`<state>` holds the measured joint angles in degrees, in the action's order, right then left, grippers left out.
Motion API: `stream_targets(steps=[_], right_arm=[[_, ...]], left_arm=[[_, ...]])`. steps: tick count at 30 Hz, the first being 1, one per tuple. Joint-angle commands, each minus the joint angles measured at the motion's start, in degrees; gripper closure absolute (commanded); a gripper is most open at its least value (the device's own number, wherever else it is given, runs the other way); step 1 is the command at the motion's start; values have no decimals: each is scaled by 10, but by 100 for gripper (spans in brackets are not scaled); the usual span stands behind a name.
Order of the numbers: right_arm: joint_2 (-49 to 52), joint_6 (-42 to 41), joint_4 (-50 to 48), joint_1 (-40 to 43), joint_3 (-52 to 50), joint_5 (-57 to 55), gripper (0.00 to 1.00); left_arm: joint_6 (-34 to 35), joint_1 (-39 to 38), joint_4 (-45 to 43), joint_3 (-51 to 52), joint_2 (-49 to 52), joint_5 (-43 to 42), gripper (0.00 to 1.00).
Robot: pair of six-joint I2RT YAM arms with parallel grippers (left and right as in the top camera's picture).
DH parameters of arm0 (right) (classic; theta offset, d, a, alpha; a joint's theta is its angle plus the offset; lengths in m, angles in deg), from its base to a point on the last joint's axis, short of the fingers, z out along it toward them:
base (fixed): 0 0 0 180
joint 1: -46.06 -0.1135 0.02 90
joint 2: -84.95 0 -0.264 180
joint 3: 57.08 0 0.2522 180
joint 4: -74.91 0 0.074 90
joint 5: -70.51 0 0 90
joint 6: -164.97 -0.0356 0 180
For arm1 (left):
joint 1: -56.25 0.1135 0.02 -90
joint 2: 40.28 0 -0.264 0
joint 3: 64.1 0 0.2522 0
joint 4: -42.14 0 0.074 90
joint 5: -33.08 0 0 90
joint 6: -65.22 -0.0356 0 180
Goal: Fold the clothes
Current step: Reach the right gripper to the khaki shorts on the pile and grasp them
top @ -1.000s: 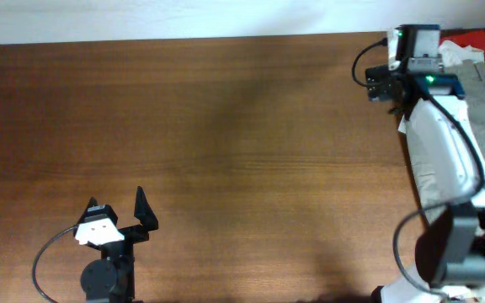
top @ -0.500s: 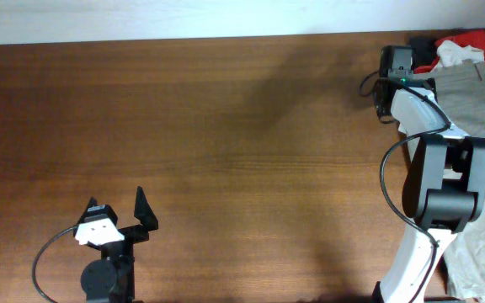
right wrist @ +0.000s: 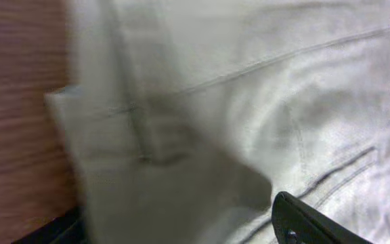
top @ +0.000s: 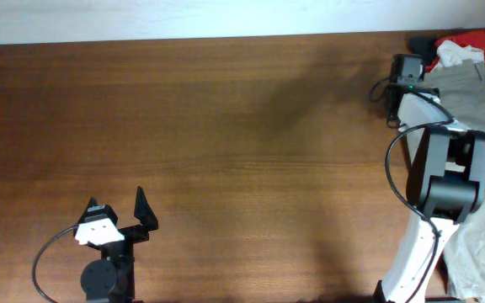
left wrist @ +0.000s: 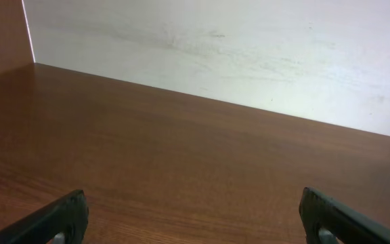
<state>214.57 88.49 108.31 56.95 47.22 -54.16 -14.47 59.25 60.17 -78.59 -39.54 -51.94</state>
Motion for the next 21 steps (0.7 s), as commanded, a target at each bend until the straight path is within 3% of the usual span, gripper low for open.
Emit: stream_targets(steps=[1,3,9,11,12,13,17,20,21], right_arm=[[13,-5,-14,0,7,-8,23],[13,-20,-20,0,7,-5,40],[12,-52,-26,-23,44,36,40],[12,-55,-19,-23,48,36,56],[12,-57,-10,-20,48,36,57],[12,-57,7,-13,47,48,46],[13,-48,20,-5,46,112,26],[19,-48,22,7,46,111,26],[23,-48,25,13,46,111,33]], left_arm=[[-5,1,1,2,-3,3,1],[-5,1,1,2,-3,3,1],[-5,1,1,2,-3,3,1],[-5,1,1,2,-3,3,1],[-5,1,1,2,-3,3,1],[-5,1,1,2,-3,3,1],[-5,1,1,2,-3,3,1],[-5,1,1,2,-3,3,1],[-5,1,1,2,-3,3,1]])
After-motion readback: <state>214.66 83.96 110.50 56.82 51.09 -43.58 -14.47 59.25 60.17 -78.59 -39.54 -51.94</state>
